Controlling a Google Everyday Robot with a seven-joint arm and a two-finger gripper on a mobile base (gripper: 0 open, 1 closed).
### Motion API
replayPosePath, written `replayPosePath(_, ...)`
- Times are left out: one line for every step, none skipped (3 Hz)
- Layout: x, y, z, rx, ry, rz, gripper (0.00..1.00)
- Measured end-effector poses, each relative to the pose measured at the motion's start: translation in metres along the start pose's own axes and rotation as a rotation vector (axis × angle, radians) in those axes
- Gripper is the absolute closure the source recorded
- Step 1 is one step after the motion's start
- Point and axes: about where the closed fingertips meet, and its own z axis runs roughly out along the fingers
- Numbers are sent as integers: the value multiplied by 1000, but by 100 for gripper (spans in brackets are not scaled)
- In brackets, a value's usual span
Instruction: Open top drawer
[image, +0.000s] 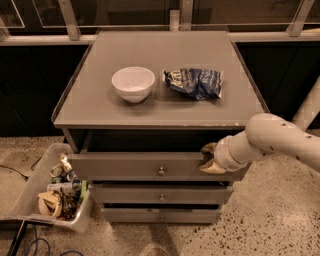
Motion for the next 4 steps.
replayPosePath(-4, -2, -6, 0, 0, 0, 100)
replayPosePath(-10, 1, -13, 16, -16, -9, 100)
replayPosePath(-11, 1, -14, 16, -16, -9, 100)
replayPosePath(-5, 14, -16, 15, -21, 1, 100)
